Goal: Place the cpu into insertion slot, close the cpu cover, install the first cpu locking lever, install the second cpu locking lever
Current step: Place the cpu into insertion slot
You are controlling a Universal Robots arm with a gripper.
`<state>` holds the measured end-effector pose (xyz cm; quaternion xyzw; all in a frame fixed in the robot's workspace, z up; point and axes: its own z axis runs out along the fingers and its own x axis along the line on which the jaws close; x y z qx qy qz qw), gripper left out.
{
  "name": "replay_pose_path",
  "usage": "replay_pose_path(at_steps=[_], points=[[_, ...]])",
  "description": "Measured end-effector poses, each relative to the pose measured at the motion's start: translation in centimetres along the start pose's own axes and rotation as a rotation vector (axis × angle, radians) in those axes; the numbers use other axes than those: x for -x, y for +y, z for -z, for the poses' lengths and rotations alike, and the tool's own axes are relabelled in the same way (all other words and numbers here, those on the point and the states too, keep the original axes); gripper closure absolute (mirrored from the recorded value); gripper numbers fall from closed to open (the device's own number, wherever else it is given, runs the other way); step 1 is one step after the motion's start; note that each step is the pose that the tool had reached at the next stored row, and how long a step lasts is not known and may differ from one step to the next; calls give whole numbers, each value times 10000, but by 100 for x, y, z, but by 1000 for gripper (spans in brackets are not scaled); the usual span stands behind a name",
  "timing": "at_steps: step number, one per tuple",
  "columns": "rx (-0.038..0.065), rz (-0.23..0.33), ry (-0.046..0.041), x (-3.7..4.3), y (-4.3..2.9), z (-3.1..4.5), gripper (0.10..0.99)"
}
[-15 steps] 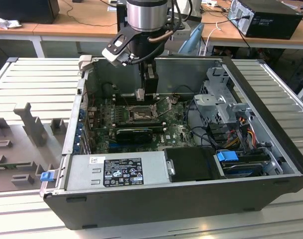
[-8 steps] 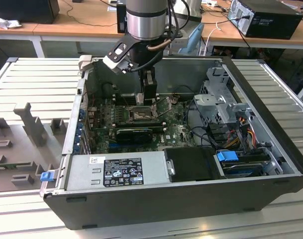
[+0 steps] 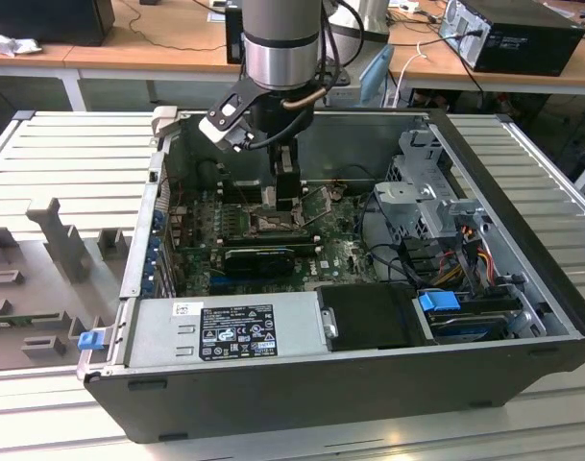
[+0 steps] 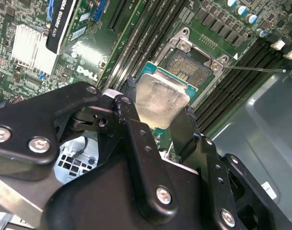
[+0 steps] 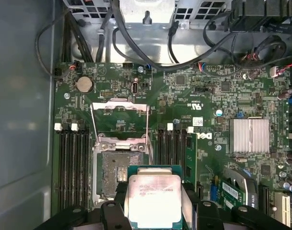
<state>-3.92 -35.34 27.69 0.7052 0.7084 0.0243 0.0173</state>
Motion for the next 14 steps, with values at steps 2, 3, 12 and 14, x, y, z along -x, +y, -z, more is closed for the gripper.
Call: replay_pose_path(at_steps=[2,3,12,14], points=[[0,0,0,0,-2,-33,561],[0,0,-1,0,-2,-37,561],[-1,0,0,1,-4,-61,561],[0,0,0,1,-4,-66,561]])
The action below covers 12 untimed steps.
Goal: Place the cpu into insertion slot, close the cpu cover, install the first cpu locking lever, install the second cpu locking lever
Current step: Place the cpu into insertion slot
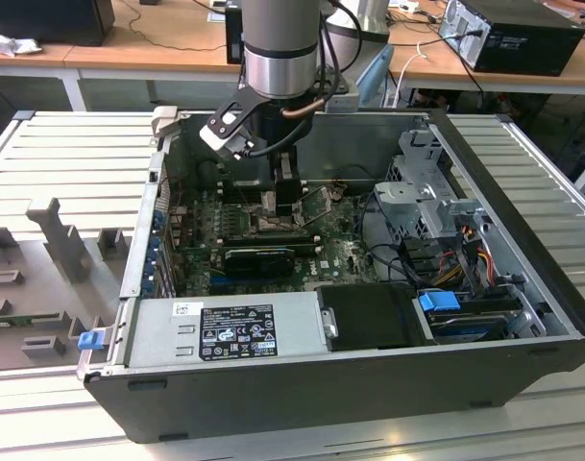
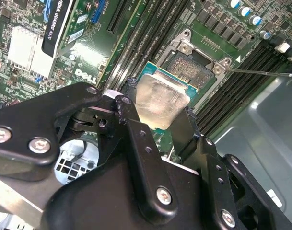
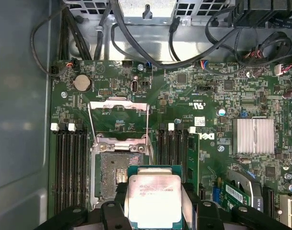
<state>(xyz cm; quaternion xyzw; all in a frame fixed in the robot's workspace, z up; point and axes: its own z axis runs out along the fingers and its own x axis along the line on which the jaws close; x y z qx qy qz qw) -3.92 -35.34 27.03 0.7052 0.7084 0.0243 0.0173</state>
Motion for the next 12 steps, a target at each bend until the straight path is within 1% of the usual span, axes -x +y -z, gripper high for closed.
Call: replay_pose_path(at_steps=[8,12], points=[[0,-1,-1,-4,-2,-26,561],[0,-2,-1,-23,-4,-57,561]])
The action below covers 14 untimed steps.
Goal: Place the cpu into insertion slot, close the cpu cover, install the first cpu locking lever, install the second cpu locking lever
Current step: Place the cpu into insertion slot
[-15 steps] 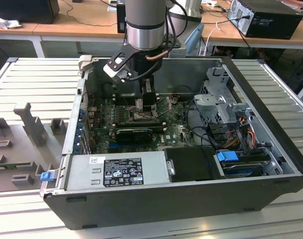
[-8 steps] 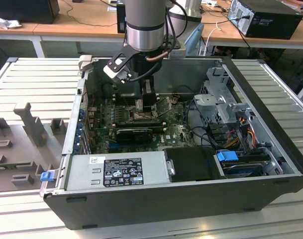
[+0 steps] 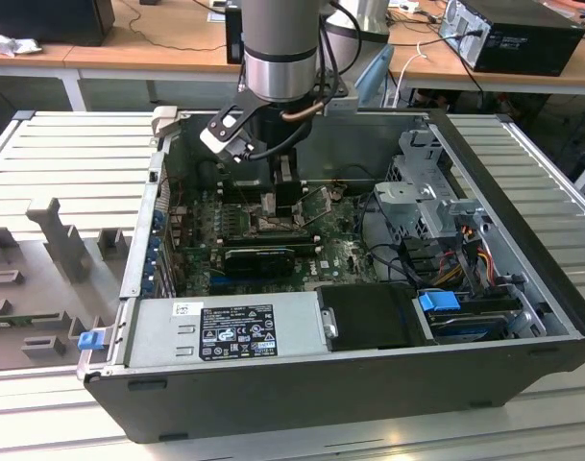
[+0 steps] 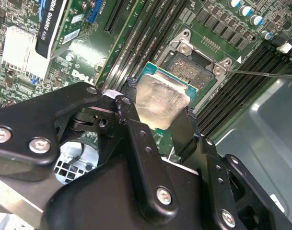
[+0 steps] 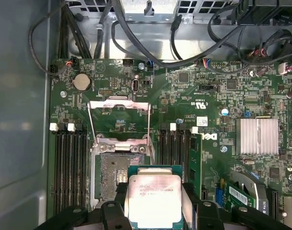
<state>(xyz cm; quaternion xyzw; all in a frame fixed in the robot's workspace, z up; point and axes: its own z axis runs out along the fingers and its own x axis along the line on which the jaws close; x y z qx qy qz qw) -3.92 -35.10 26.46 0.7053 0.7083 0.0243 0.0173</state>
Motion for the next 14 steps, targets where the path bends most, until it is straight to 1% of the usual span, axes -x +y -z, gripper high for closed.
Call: replay_pose_path(at_steps=[3,6,8,14], points=[[0,2,0,-36,-1,-29,561],[0,2,1,-85,-4,-92,561],[-1,2,1,-125,-8,-150,561],[-1,2,3,-159,-14,-261,561]])
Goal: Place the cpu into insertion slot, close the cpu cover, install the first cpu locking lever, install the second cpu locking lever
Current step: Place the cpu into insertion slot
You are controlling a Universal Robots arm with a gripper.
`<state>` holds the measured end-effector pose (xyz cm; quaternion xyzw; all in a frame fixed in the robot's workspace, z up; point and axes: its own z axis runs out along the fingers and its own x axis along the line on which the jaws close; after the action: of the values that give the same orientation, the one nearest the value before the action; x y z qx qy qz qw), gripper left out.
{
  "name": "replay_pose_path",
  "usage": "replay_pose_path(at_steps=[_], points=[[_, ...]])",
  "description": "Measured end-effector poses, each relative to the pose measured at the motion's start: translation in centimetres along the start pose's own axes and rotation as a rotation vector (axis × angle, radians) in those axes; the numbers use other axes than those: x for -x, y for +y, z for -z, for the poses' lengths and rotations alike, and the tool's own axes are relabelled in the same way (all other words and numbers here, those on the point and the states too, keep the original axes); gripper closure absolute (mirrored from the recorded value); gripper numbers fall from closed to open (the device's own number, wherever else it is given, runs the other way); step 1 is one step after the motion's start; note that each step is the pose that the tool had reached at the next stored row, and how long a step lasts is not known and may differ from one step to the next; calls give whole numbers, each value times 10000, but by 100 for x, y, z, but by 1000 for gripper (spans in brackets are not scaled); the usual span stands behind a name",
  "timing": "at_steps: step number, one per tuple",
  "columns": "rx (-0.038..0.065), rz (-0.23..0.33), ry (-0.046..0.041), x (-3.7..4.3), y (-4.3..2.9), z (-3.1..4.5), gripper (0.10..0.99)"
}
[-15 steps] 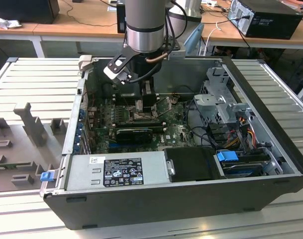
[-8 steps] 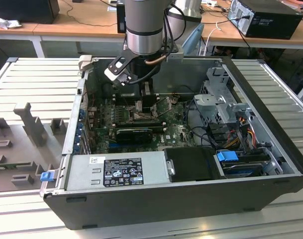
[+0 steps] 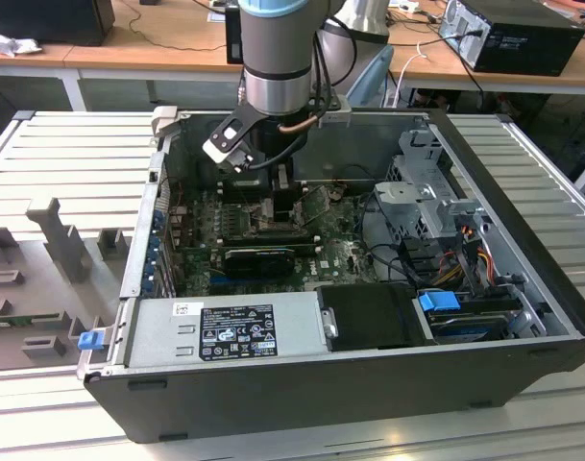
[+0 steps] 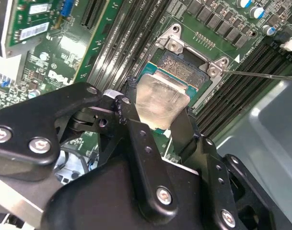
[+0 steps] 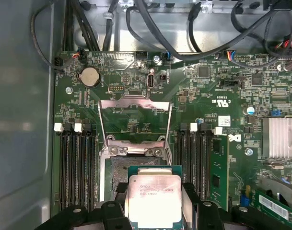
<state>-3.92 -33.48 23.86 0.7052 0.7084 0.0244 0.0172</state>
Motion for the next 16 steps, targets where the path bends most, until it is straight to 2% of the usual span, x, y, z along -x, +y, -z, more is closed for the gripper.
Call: replay_pose_path(at_steps=[5,16], points=[[1,0,0,-19,-4,-67,561],[0,0,0,-32,-7,-127,561]])
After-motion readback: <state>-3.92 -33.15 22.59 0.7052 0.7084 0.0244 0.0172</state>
